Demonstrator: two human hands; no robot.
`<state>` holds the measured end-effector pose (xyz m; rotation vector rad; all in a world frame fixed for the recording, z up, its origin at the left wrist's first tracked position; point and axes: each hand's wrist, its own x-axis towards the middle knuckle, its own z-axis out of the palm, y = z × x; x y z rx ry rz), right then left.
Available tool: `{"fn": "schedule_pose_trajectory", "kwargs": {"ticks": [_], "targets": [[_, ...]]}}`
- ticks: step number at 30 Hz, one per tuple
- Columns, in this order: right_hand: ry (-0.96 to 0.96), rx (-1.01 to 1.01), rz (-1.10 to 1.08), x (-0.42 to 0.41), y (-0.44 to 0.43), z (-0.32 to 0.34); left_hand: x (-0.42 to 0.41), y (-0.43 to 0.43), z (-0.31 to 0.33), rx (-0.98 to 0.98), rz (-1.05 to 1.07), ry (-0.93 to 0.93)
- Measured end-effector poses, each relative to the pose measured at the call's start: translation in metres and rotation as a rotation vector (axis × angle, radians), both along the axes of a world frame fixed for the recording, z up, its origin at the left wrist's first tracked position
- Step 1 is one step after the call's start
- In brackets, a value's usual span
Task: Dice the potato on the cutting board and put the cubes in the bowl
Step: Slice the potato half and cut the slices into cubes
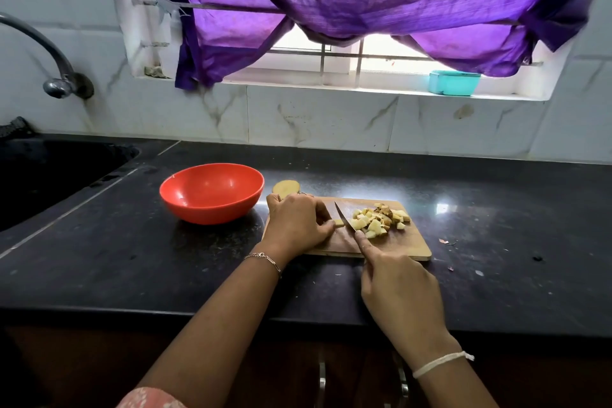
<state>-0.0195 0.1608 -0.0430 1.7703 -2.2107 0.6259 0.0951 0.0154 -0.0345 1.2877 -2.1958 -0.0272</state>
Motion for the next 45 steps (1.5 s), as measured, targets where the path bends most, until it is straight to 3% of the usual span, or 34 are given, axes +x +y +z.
{"fn": "schedule_pose_trajectory", "kwargs": {"ticks": [10,19,27,34,40,45], "targets": [[0.054,0.027,0.027,0.001,-0.007,0.001,-0.002,0.0,-0.002,0.012,-0.001,0.007],[0.239,0.078,0.027,0.016,-0.027,0.007,-0.003,0.002,-0.003,-0.006,0.01,0.003],[-0.012,-0.046,0.032,0.009,-0.008,-0.002,-0.001,0.005,-0.002,0.049,0.041,0.109],[0.062,0.017,0.049,0.014,0.0,0.001,-0.001,0.003,-0.003,0.076,0.027,0.167],[0.211,0.082,0.047,0.028,-0.012,0.005,0.003,-0.008,-0.006,0.247,-0.118,0.299],[0.204,0.07,0.057,0.019,-0.029,0.011,0.003,-0.01,-0.006,0.276,-0.122,0.294]]}}
